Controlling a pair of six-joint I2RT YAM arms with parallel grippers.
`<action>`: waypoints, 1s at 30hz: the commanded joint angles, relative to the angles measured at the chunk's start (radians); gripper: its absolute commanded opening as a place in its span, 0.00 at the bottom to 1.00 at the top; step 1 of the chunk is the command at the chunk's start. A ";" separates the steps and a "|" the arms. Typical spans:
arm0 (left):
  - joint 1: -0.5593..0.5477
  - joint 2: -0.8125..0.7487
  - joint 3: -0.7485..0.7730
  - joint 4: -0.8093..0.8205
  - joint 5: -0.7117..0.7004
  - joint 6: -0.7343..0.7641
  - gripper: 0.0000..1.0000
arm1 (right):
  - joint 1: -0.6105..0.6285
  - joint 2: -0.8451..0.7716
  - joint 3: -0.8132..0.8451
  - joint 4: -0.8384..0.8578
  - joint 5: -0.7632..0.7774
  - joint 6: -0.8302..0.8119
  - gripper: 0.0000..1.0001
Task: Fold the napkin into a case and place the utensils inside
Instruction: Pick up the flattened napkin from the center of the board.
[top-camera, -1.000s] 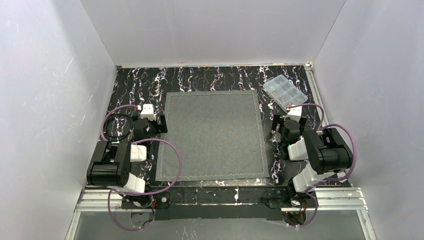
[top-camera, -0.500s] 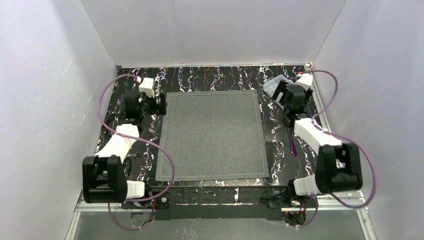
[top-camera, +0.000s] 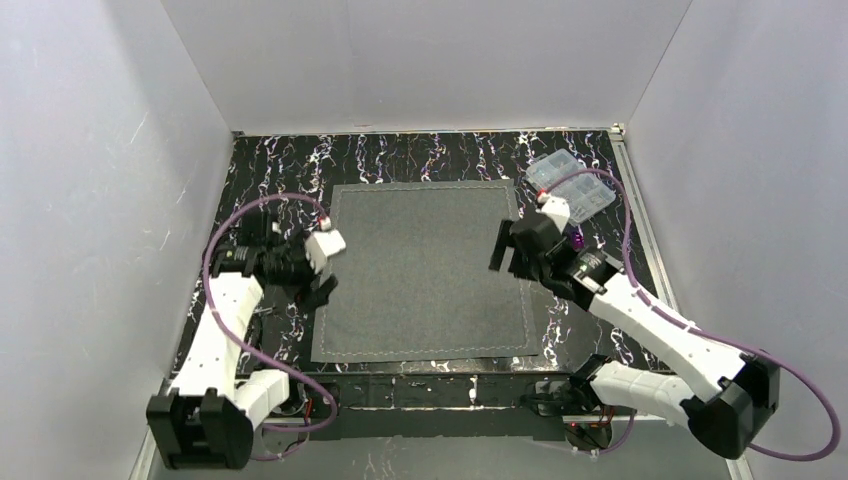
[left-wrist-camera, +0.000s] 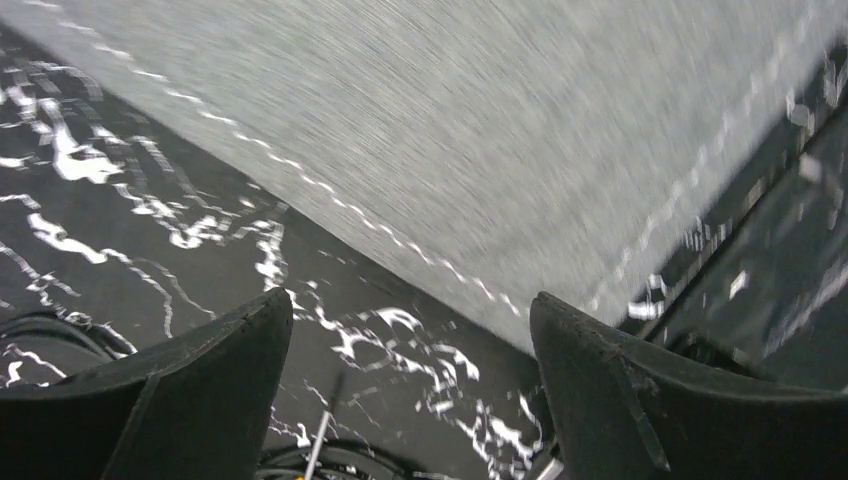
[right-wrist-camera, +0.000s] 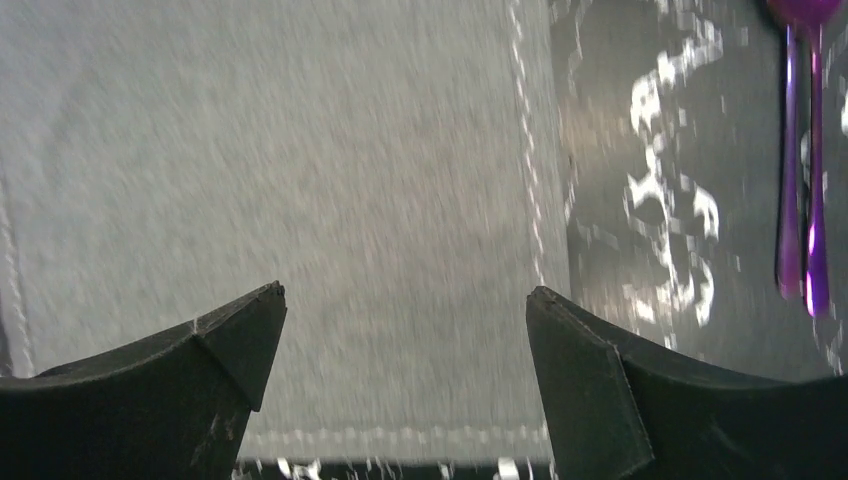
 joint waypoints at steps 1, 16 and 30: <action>-0.027 -0.141 -0.138 -0.269 0.017 0.427 0.84 | 0.151 -0.093 -0.051 -0.378 0.150 0.263 0.99; -0.151 -0.341 -0.404 -0.254 -0.160 0.667 0.75 | 0.360 -0.146 -0.272 -0.254 0.033 0.414 0.98; -0.232 -0.161 -0.439 -0.081 -0.194 0.577 0.64 | 0.359 -0.092 -0.404 -0.118 -0.014 0.396 0.87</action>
